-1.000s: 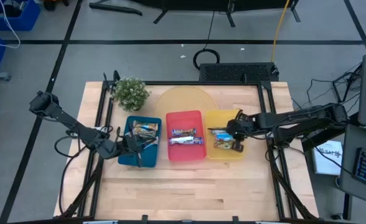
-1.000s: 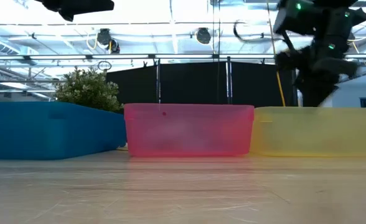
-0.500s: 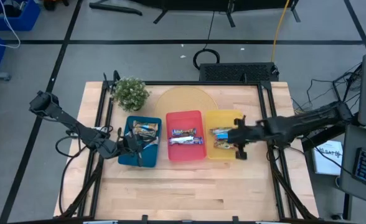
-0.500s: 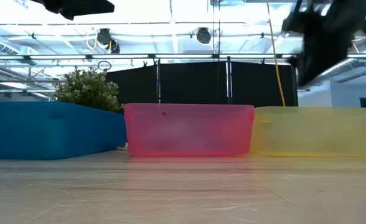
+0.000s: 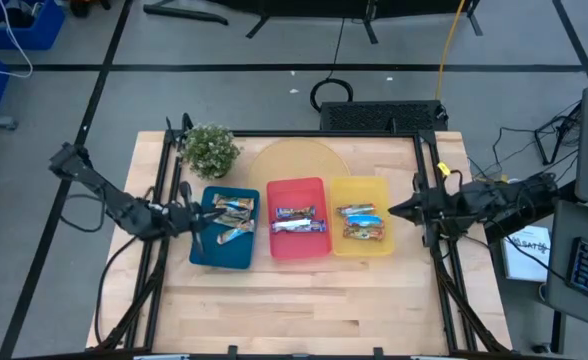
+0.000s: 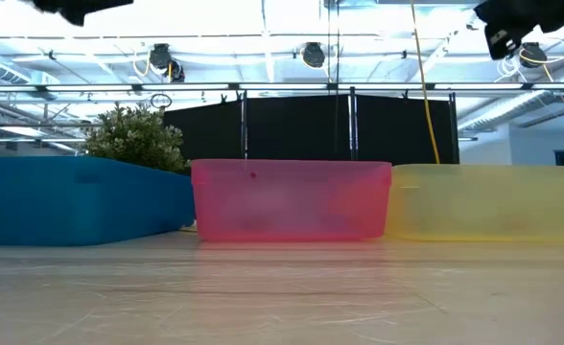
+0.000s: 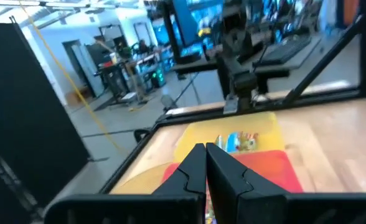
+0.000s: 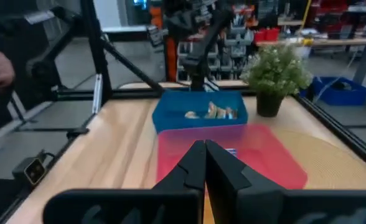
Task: Pick and place Granola Bars by type
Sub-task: Return to Home Position
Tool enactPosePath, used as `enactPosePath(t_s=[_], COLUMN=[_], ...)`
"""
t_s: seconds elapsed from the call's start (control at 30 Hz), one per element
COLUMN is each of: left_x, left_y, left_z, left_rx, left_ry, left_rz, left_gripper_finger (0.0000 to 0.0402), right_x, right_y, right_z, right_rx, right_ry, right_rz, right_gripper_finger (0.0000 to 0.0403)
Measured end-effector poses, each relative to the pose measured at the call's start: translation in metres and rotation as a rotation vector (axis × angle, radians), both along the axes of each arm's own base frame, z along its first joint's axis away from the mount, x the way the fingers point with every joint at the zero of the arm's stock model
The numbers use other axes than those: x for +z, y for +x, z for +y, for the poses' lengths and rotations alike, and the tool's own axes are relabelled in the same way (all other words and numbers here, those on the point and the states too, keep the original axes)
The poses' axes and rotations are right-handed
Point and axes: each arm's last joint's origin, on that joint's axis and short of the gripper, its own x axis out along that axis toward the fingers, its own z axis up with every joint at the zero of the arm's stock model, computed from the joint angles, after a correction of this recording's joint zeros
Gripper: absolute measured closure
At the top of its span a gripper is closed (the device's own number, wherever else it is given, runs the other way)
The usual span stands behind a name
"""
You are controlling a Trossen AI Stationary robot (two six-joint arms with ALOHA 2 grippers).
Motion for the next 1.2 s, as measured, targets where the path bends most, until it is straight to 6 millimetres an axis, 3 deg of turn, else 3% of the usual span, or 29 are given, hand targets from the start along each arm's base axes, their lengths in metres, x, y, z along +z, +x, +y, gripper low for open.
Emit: enactPosePath(t_s=[0.2,0.33,0.53,1.2], left_x=[-0.044,-0.075,-0.084,-0.083], left_y=[-0.020,-0.030,-0.032,-0.033], left_z=[0.016,0.024,0.027,0.029], left_rx=[-0.074,-0.092,-0.071,-0.013], left_ry=[-0.054,-0.085,-0.109,-0.048], left_rz=[-0.109,-0.201,-0.163,-0.151], left_gripper_finger=[0.0383,0.0383,0.0383,0.0393], right_x=[-0.045,-0.069,-0.094,-0.089], right_y=[0.001,0.009,0.015,0.014], right_z=[0.000,0.005,0.008,0.007], right_rx=[0.005,0.093,0.116,0.107], right_ry=[-0.009,-0.021,-0.034,-0.031], right_rz=[0.012,-0.068,-0.130,-0.213], right_gripper_finger=[0.0403,0.0403,0.0403,0.0403])
